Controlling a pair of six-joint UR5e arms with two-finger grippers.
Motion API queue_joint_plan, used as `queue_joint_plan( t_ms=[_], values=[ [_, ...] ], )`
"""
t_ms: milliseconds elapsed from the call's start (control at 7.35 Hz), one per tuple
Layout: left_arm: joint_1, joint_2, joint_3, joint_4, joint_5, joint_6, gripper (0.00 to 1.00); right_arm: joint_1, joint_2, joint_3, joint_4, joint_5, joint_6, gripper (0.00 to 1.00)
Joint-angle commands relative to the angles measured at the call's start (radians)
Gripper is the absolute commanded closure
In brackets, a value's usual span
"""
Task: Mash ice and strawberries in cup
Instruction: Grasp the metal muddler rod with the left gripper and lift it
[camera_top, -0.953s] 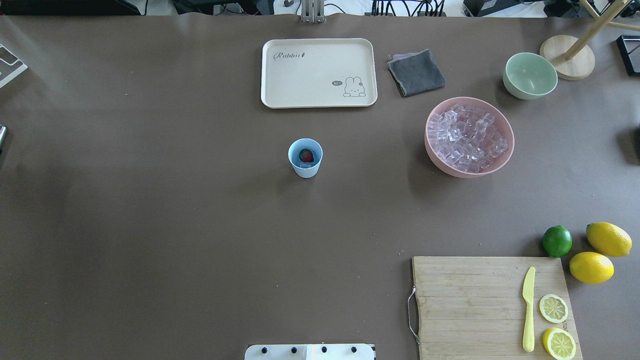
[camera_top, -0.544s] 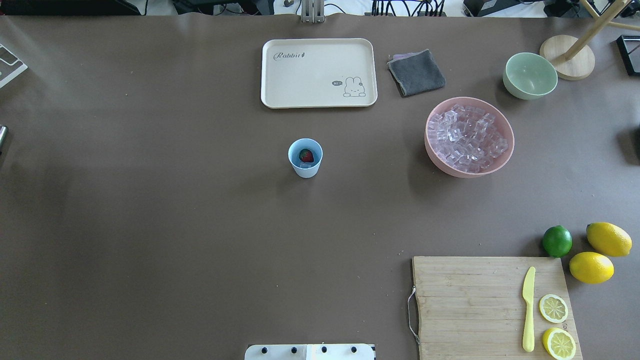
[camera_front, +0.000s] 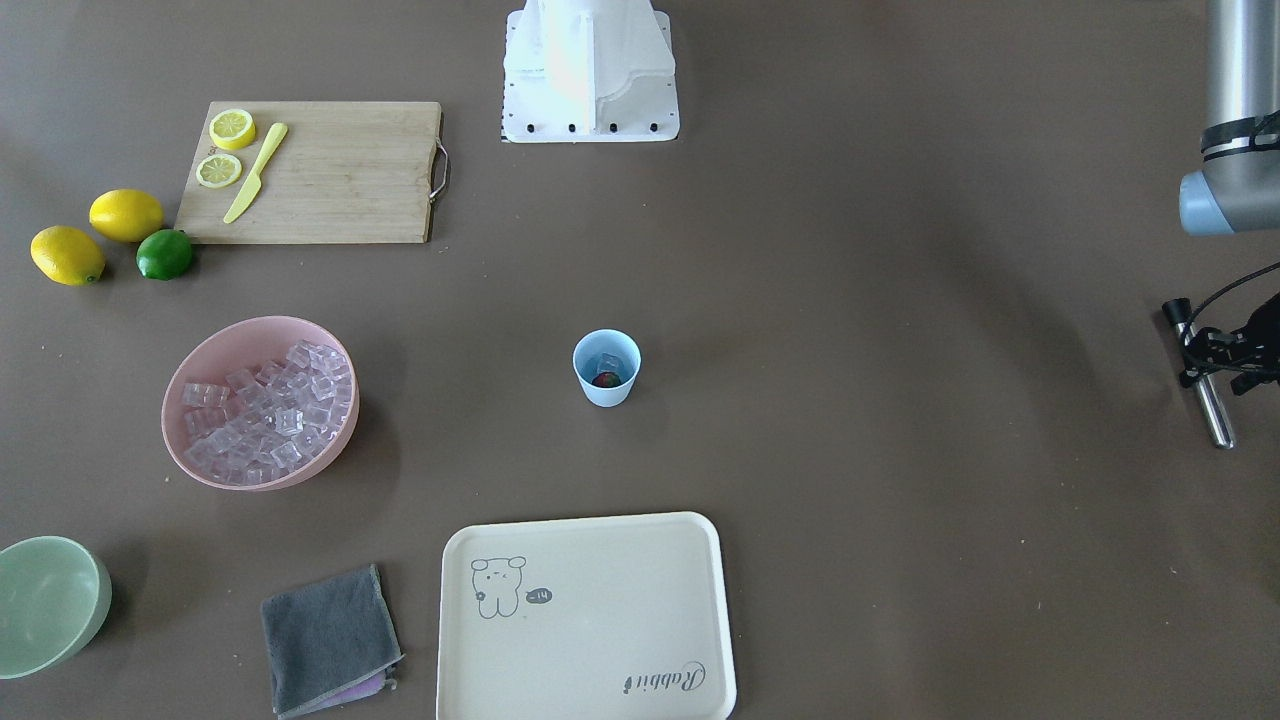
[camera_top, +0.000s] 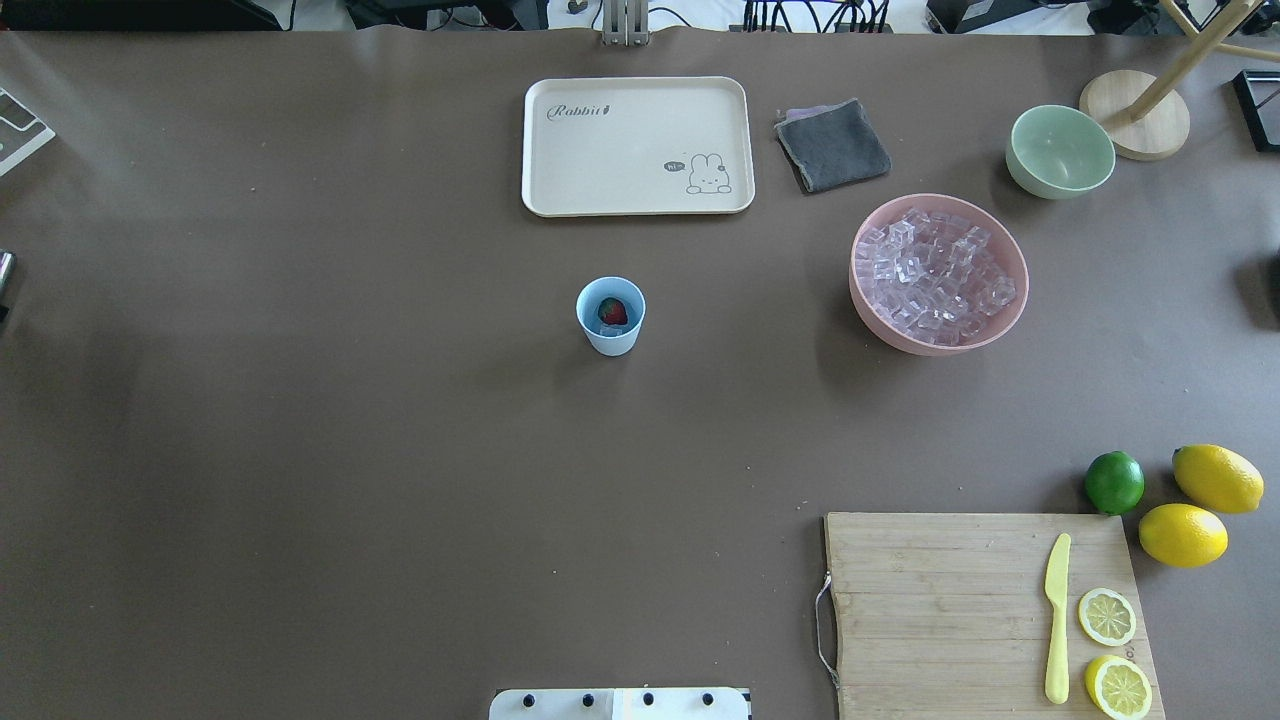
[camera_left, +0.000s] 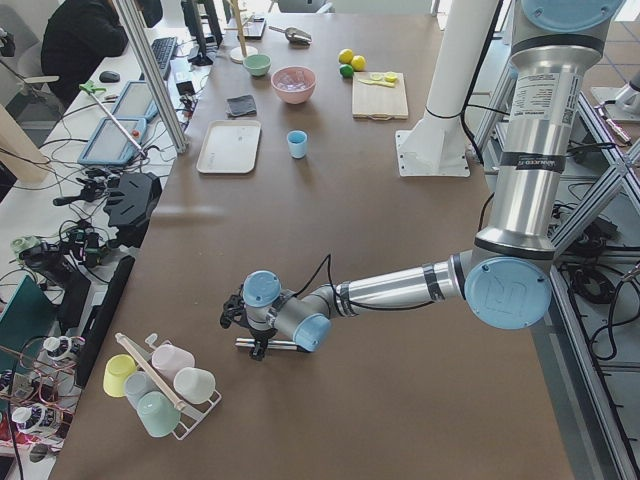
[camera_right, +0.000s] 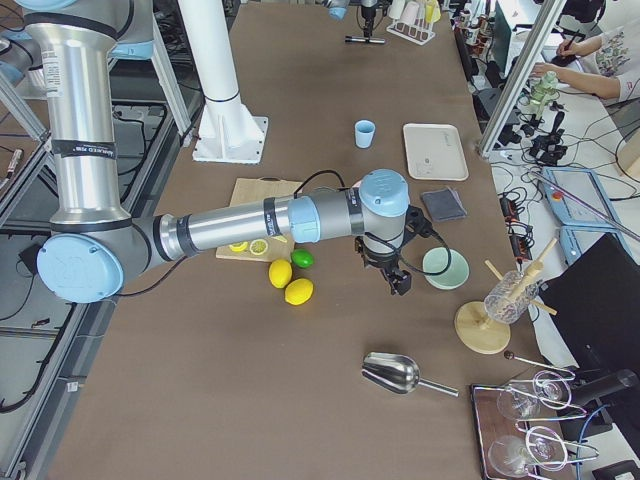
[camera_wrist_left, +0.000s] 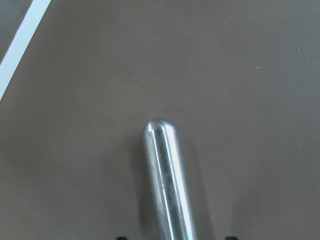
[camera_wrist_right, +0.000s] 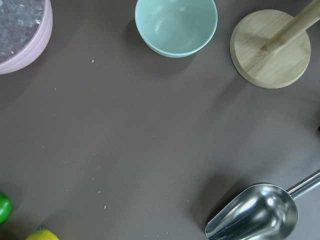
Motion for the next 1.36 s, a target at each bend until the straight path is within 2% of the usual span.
queue_joint_plan(
  t_ms=[0,272,408,544,953,1225],
  values=[
    [0.005,0.0,0.001,0.0,0.002,-0.001,0.56,0.0,0.0,-0.001,0.0,0.0,0.001,0.07],
    [0.019,-0.002,-0.005,-0.001,0.004,-0.038,0.71,0.0,0.0,-0.001,0.0,-0.001,0.001,0.07],
    [0.02,0.0,-0.013,-0.003,-0.001,-0.043,0.91,0.0,0.002,-0.001,0.0,-0.001,0.001,0.07],
    [0.02,0.002,-0.016,-0.003,-0.003,-0.038,1.0,0.0,0.002,-0.001,0.0,-0.001,0.001,0.06],
    [-0.057,-0.014,-0.129,0.035,-0.06,-0.047,1.0,0.0,-0.002,0.008,0.0,0.0,0.002,0.06],
    [-0.104,-0.124,-0.307,0.245,-0.078,-0.156,1.0,0.0,0.0,0.008,-0.002,0.003,0.002,0.06]
  ],
)
